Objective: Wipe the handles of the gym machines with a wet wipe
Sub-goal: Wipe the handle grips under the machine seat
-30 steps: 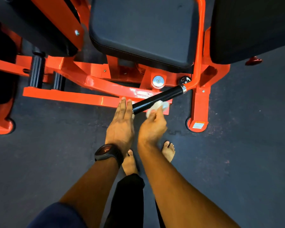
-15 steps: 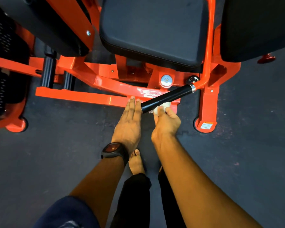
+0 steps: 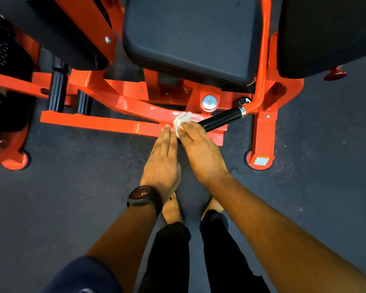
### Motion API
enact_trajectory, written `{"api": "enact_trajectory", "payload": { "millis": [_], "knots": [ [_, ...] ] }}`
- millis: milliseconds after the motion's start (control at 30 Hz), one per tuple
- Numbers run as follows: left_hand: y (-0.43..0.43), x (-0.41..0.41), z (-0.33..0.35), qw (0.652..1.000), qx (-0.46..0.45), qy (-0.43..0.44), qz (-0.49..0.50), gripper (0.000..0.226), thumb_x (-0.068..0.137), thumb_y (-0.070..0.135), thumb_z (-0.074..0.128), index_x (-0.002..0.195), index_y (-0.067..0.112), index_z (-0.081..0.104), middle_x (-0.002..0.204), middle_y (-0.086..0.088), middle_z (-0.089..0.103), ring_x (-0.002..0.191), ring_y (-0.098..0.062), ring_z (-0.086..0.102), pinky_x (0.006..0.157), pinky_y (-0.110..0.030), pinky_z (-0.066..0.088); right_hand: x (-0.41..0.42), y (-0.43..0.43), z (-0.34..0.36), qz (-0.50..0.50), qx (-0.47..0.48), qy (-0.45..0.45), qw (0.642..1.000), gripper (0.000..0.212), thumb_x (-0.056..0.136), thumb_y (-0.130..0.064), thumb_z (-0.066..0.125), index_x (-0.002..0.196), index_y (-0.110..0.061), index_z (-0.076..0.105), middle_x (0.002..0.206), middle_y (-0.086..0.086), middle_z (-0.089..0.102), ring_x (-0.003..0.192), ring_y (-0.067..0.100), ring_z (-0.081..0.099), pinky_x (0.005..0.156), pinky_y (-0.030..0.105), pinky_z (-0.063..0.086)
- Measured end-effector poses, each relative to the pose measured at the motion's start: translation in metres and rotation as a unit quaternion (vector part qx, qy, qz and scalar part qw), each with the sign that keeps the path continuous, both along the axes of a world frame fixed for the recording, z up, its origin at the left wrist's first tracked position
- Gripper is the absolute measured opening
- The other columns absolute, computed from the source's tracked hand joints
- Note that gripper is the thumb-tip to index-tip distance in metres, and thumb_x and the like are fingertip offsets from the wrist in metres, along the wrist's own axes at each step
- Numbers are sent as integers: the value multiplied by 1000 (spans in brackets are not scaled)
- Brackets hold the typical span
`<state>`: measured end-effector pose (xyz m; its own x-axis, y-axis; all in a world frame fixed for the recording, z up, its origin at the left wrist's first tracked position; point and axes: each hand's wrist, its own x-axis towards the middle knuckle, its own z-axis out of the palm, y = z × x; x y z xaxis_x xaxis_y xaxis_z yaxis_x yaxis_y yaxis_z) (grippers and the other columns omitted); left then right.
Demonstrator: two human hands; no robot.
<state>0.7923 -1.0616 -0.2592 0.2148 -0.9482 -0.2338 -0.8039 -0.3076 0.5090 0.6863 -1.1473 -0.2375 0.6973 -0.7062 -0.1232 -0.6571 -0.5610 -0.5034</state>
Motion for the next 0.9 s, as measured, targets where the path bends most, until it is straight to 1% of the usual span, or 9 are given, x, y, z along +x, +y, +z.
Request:
{"api": "enact_trajectory", "payload": {
  "millis": [67,200,333,433,500,567,633,767,900],
  "knots": [
    [-1,-3,3,1000,6,5,13,87,81,-3,56,157,0,13,166,-17,7,154,-24,6,124,-34,12,-4,-17,-4,40,5,78,996,43,103,-12,43,145,-9,46,154,9,40,144,27,32,115,33,26],
    [0,-3,2,1000,11,4,8,91,84,-1,59,158,2,6,167,-15,3,154,-23,2,123,-29,7,-11,-43,0,-63,-68,154,984,36,94,-6,53,129,-11,55,131,8,53,125,27,50,98,36,43],
    [0,-5,2,1000,21,8,14,91,85,-1,58,157,2,4,166,-15,3,154,-22,0,123,-28,3,7,-24,3,99,-62,130,985,47,89,-2,56,136,-3,50,139,15,50,130,33,49,107,39,40],
    [1,-3,1,1000,16,-18,4,89,84,-1,58,157,1,8,166,-17,9,154,-25,5,123,-30,4,-10,-45,-5,-4,-58,126,990,34,89,-7,59,123,-9,61,126,12,59,119,33,56,98,39,45],
    [1,-1,1,1000,13,-28,-6,89,83,-3,59,157,0,10,165,-19,13,154,-28,9,122,-32,7,-10,-43,-4,-39,-44,135,989,34,92,-6,56,126,-8,58,128,13,57,121,33,53,101,39,42],
    [1,-1,1,1000,16,-18,-3,90,81,-4,58,157,0,10,165,-19,12,154,-28,9,122,-32,6,1,-28,-2,59,-58,139,987,47,92,-5,58,138,-4,51,142,17,50,133,35,46,111,39,36],
    [1,-3,2,1000,23,-4,2,91,81,-3,57,157,1,8,165,-18,9,154,-26,4,122,-29,3,2,-28,0,128,-71,119,982,52,93,-7,58,143,-5,47,147,15,46,137,33,43,114,38,35],
    [2,-1,3,999,18,-29,-9,91,81,-1,58,157,0,9,165,-19,12,154,-29,9,122,-32,6,-10,-64,2,7,-62,170,983,36,92,-5,56,127,-12,58,124,6,55,118,26,53,95,34,44],
    [1,-3,4,999,23,-34,2,91,76,-6,57,156,-1,14,164,-20,17,152,-30,15,121,-33,10,2,-42,3,126,-66,143,979,41,91,-3,54,132,-10,54,128,10,55,119,30,53,99,38,44]
  ]
}}
